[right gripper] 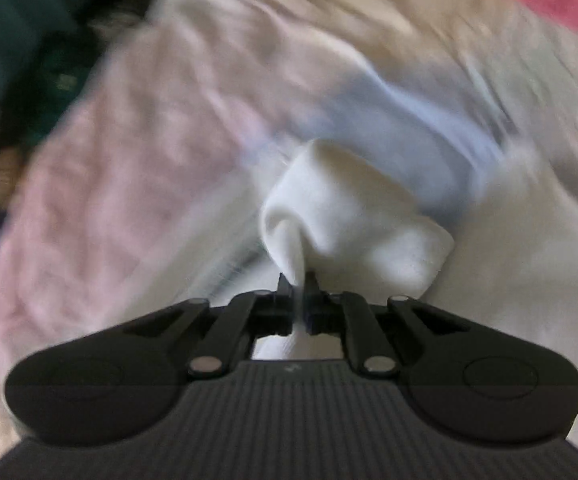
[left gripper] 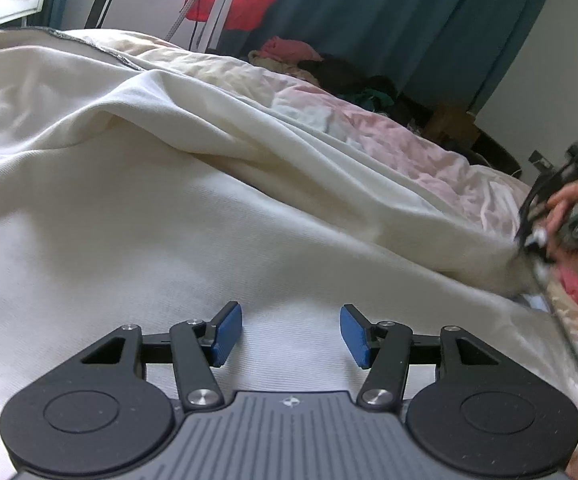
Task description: Fold clothes
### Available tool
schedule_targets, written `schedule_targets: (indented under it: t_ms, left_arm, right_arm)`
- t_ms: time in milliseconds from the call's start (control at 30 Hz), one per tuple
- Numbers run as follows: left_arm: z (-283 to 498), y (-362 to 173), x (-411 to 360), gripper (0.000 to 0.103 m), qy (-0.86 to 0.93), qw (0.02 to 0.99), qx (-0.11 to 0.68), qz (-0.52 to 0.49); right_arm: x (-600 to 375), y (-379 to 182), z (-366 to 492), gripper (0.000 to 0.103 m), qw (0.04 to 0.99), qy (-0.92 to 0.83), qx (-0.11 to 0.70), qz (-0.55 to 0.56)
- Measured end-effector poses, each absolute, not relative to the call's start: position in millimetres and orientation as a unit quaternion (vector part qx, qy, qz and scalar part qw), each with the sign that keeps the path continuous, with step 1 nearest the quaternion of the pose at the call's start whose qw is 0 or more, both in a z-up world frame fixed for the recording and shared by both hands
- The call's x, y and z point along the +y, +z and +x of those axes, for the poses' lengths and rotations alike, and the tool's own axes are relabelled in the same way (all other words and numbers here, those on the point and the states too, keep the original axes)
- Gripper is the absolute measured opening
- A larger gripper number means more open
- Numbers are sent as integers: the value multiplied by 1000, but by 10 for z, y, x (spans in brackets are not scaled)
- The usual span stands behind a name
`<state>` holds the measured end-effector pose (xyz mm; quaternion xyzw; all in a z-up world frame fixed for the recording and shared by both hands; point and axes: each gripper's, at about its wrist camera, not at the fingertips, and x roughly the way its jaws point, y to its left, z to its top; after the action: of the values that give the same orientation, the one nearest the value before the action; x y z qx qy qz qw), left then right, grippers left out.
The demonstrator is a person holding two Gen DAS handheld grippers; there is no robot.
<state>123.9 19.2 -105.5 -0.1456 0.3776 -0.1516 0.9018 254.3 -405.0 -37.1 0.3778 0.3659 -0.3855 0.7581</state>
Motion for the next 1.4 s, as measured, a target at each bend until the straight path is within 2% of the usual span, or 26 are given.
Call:
schedule_targets:
  t_ms: [133, 233, 333, 433, 600, 700, 900, 1000, 1033, 1100, 1133, 1167, 1400]
  left_arm:
    - [1291, -1047, 312, 57, -154, 891, 381, -194]
    - [1252, -1014, 383, 57, -149, 892, 372, -208]
    - [1207, -995, 363, 58, -145, 897, 370, -196]
    - [1166, -990, 301, 58, -145, 902, 369, -173]
    - [1100, -972, 210, 58, -143, 910, 362, -144]
    - [1093, -950, 204, 58, -132, 917, 354, -129]
    - [1115, -857, 206, 58, -115, 928, 339, -106]
    - [1049, -777, 205, 60, -113, 935, 327, -83]
    - [1030, -765, 177, 61, -111, 937, 324, -74]
    - [961, -757, 129, 61, -118, 937, 324, -62]
    - [922, -760, 113, 62, -120, 937, 324, -56]
    - [885, -766, 99, 63, -120, 938, 323, -49]
    - [671, -706, 188, 84, -90, 941, 325, -27]
  right_arm:
    - [-3974, 516, 2734, 8, 838, -296, 286, 358]
    - [-4014, 1128, 2569, 7, 881, -235, 202, 358]
    - [-4126, 1297, 2267, 7, 909, -208, 119, 342]
    - [-4269, 896, 1879, 8, 919, -219, 72, 318]
    - [-4671, -523, 1496, 8, 869, -276, 182, 367]
    - [-4793, -1115, 1319, 8, 841, -288, 219, 403]
    - [-4691, -1106, 1365, 11, 859, -294, 226, 352]
    - [-4535, -1006, 1349, 21, 863, -294, 274, 305]
    - [-4486, -980, 1340, 29, 863, -292, 292, 290]
    - [-4332, -869, 1256, 53, 874, -268, 310, 263]
    - [-4232, -797, 1181, 72, 882, -252, 310, 250]
    - [-4115, -716, 1076, 81, 892, -239, 302, 238]
    - [-3570, -289, 357, 81, 932, -152, 263, 196]
